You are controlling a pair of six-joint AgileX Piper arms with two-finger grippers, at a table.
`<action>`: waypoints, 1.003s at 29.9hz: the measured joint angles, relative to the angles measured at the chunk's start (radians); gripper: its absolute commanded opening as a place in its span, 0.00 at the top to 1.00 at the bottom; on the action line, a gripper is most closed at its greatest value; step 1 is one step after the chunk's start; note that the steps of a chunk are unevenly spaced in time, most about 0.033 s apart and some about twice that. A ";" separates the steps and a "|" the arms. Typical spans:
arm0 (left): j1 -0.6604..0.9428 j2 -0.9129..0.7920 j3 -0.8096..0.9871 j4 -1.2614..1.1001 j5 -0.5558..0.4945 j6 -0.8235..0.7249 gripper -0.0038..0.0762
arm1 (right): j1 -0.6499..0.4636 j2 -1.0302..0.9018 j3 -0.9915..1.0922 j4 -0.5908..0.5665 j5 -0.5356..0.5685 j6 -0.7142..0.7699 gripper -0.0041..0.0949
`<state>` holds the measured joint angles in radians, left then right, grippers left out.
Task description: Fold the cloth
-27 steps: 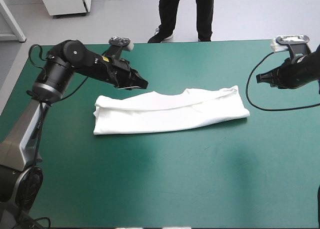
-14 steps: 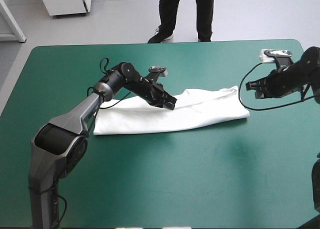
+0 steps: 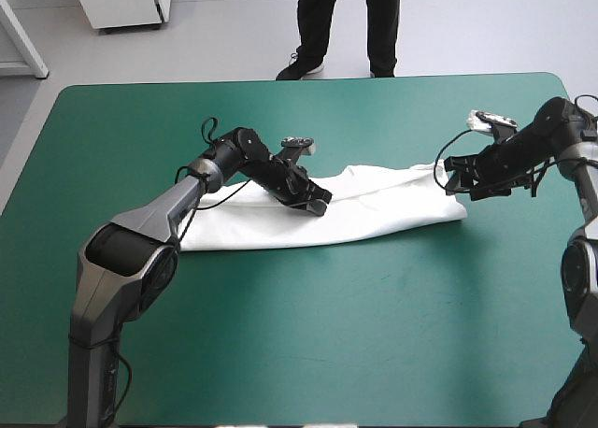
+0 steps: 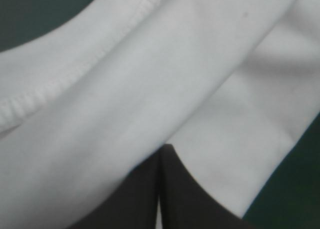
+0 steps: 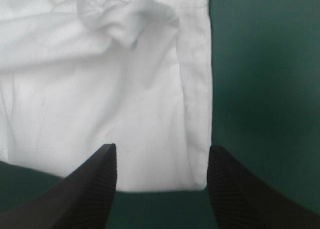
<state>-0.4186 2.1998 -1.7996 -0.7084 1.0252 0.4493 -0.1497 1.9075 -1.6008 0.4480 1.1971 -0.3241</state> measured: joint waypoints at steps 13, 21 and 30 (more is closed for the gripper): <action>0.000 0.000 -0.001 0.000 -0.001 0.000 0.96 | -0.102 0.157 -0.096 0.146 0.010 -0.024 0.43; 0.000 0.000 -0.001 0.000 -0.001 0.000 0.96 | -0.101 0.181 -0.096 0.178 0.011 -0.037 0.43; 0.000 0.000 -0.001 0.008 -0.001 0.000 0.96 | -0.025 0.218 -0.098 0.190 0.011 -0.037 0.43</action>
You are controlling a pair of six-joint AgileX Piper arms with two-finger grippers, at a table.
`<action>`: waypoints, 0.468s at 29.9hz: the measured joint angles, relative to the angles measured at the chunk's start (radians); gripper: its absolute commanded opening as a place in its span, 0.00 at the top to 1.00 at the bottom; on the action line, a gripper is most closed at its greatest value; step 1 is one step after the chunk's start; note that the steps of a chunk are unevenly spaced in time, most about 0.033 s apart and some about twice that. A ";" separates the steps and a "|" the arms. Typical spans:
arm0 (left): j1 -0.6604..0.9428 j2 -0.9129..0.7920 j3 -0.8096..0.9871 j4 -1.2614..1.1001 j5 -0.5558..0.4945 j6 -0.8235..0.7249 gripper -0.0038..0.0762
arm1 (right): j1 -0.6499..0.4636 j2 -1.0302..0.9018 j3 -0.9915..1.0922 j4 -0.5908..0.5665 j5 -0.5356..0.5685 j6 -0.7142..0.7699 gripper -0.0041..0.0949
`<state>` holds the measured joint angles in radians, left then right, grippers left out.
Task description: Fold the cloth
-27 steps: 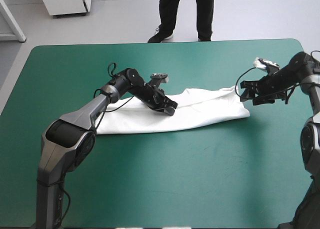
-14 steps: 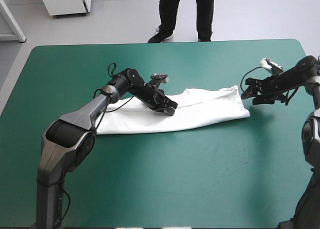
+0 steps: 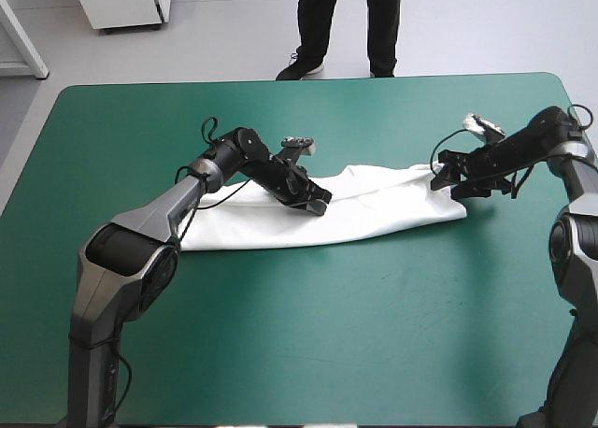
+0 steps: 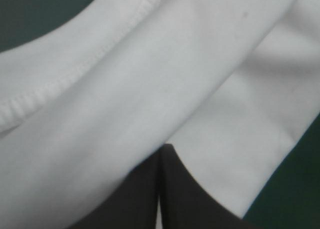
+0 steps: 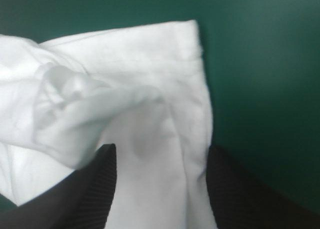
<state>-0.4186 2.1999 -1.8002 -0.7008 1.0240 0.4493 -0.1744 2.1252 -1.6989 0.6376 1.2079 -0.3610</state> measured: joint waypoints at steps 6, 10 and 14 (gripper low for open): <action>0.000 0.000 0.000 0.002 0.000 0.000 0.96 | 0.096 0.014 -0.012 0.020 0.000 -0.003 0.47; 0.000 0.000 0.000 0.003 0.000 0.000 0.96 | 0.139 0.025 -0.016 0.025 0.000 -0.004 0.79; 0.000 0.000 0.000 0.003 0.002 0.000 0.96 | 0.154 0.038 -0.016 0.035 0.000 -0.029 0.97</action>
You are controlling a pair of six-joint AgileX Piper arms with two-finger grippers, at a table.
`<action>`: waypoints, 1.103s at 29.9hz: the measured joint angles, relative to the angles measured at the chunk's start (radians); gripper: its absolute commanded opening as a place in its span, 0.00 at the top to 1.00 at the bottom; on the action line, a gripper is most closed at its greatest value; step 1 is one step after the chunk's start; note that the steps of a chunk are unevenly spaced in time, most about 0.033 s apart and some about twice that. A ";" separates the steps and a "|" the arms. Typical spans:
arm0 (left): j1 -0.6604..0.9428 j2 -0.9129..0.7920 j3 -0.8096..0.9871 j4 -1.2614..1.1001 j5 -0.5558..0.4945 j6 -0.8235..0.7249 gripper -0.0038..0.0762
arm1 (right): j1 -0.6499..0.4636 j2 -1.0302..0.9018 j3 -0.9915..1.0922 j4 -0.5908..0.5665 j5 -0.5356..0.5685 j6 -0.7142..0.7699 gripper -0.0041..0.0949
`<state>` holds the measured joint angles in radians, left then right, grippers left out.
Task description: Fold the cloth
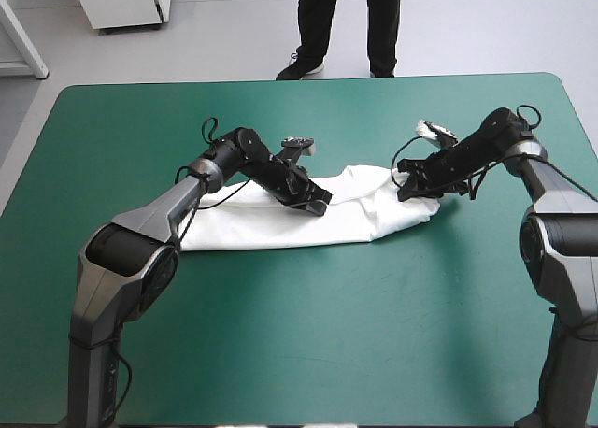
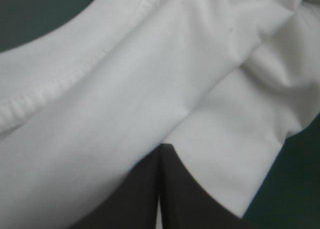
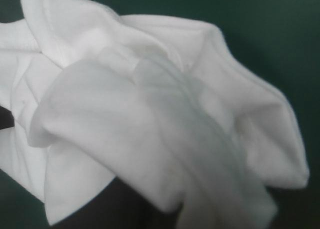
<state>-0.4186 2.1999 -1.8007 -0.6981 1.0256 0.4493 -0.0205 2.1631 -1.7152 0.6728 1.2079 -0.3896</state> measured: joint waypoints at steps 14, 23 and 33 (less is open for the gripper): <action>0.000 0.000 -0.002 0.010 0.002 -0.020 0.96 | 0.011 -0.132 -0.107 0.013 0.005 -0.003 0.97; -0.001 0.000 -0.003 0.015 -0.004 -0.037 0.96 | 0.024 -0.226 -0.212 0.030 0.040 0.025 0.97; -0.001 -0.006 -0.063 0.124 0.065 -0.067 0.96 | 0.024 -0.234 -0.215 0.041 0.039 0.032 0.97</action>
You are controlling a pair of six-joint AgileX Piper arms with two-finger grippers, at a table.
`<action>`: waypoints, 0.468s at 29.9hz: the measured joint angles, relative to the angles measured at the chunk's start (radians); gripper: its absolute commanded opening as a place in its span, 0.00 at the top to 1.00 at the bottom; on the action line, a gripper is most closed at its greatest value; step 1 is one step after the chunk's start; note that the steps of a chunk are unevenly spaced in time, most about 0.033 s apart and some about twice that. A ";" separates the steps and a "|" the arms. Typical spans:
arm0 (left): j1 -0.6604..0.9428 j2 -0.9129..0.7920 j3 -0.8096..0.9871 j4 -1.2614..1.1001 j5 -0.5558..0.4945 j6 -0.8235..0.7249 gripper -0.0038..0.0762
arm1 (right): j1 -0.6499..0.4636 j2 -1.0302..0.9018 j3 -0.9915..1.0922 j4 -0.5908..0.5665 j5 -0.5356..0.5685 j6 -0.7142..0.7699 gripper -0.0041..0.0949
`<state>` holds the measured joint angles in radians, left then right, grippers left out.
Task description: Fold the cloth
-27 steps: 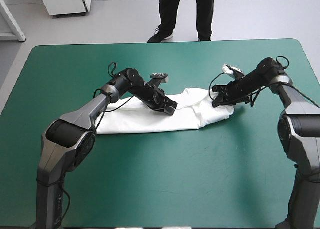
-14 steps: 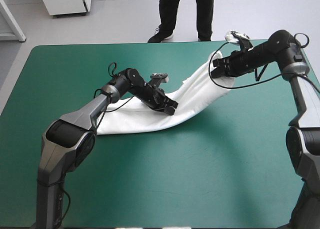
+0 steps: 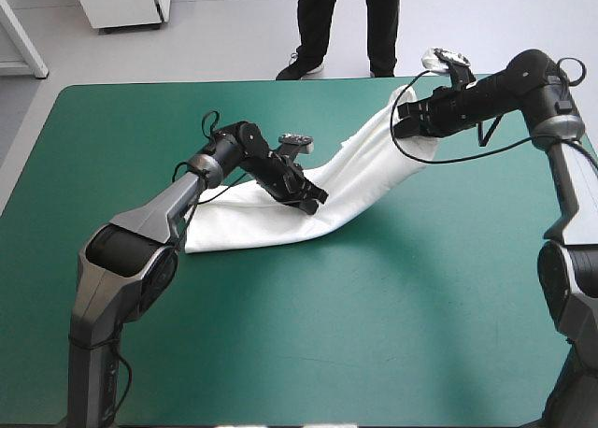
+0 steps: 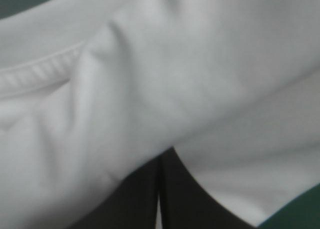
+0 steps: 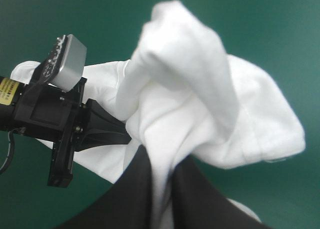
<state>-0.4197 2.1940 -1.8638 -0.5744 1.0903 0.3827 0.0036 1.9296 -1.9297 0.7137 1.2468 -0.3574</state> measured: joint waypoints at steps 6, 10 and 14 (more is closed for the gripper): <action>0.030 -0.073 -0.155 0.156 0.116 -0.079 0.96 | -0.001 -0.013 -0.005 0.003 -0.001 0.012 0.97; 0.080 -0.161 -0.236 0.185 0.136 -0.110 0.96 | 0.020 -0.014 -0.006 -0.004 -0.002 0.019 0.97; 0.132 -0.263 -0.243 0.201 0.152 -0.116 0.96 | 0.083 -0.014 -0.006 -0.012 -0.005 0.019 0.97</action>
<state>-0.2878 1.9312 -2.1069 -0.3730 1.2424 0.2666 0.0863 1.9156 -1.9359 0.7019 1.2423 -0.3387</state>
